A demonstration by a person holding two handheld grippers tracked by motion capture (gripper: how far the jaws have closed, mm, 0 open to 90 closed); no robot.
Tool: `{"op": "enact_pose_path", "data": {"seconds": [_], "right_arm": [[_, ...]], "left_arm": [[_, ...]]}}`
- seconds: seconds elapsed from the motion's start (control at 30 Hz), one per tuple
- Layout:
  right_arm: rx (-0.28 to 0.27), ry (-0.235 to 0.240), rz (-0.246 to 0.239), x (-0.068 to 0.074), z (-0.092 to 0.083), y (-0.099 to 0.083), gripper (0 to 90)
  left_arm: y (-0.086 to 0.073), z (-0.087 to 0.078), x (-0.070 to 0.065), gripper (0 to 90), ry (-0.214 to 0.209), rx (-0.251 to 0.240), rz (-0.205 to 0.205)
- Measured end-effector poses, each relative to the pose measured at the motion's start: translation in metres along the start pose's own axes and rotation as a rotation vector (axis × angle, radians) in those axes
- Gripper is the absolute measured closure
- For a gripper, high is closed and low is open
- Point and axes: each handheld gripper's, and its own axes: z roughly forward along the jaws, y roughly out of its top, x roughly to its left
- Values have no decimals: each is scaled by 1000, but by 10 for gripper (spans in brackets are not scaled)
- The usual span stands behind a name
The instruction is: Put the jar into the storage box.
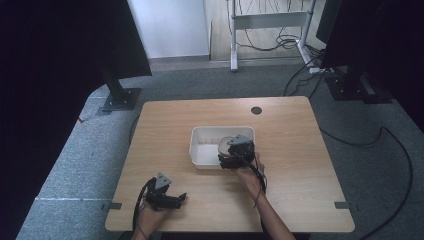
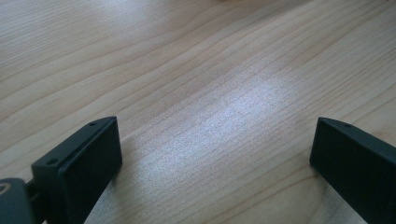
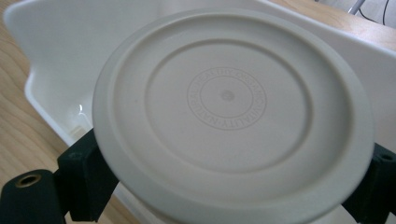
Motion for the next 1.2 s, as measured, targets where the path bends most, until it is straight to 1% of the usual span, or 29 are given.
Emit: {"op": "enact_pose_path", "data": {"seconds": [0.1, 0.27, 0.43, 0.57, 0.67, 0.73, 0.77, 0.8, 0.83, 0.93, 1.0, 1.2], "right_arm": [[6, -9, 3, 1, 4, -1, 94], [15, -17, -18, 4, 11, -1, 94], [24, -19, -19, 7, 17, -3, 94], [38, -11, -18, 6, 21, -5, 93], [36, -1, 10, 5, 22, -6, 93], [39, 2, 11, 4, 22, -6, 93], [50, 18, 40, 1, 22, -5, 92], [50, 18, 40, 1, 22, -5, 92], [57, 30, 42, -1, 22, -5, 91], [62, 36, 42, -1, 22, -5, 84], [67, 42, 43, -3, 23, -5, 50], [51, 36, 34, -2, 21, -6, 8]], "left_arm": [[0, 0, 0, 19, 0, 0, 0], [0, 0, 0, 19, -1, -1, 0], [0, 0, 0, 19, 0, 0, 0], [0, 0, 0, 19, 0, 0, 0], [0, 0, 0, 19, -1, -1, 0], [0, 0, 0, 19, -1, -1, 0], [0, 0, 0, 19, -1, -1, 0], [0, 0, 0, 19, -1, -1, 0], [0, 0, 0, 19, -1, -1, 0], [0, 0, 0, 19, -1, -1, 0], [0, 0, 0, 19, -1, -1, 0], [0, 0, 0, 19, -1, -1, 0]]}}
